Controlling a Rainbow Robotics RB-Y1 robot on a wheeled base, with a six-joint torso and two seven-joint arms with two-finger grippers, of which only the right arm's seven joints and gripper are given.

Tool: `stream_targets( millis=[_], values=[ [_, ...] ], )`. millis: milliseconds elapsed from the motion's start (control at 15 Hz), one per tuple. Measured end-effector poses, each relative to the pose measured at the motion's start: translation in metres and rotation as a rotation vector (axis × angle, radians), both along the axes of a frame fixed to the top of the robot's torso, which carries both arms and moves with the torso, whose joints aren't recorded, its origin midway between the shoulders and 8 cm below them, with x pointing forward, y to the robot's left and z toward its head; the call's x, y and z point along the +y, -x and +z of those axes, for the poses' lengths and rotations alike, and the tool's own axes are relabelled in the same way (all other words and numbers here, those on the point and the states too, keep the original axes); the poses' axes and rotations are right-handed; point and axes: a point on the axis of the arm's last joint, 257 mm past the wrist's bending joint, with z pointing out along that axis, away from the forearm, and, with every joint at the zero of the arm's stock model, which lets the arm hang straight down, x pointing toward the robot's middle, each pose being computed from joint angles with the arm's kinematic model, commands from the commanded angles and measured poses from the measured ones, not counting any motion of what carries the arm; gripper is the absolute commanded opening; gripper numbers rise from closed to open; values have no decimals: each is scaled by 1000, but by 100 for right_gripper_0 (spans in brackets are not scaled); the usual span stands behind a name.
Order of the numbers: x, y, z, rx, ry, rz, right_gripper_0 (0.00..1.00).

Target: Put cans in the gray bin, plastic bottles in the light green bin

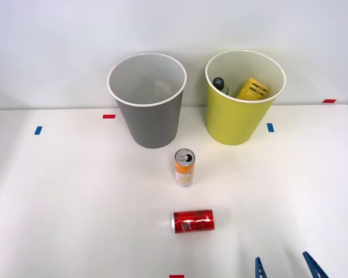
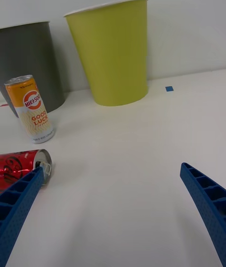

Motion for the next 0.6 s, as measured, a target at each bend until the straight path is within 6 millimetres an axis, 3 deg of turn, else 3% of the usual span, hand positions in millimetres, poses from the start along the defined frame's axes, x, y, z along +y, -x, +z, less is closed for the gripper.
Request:
stream_targets(
  millis=[600],
  values=[
    [-7,0,2,-12,37,-60,100]
  ],
)
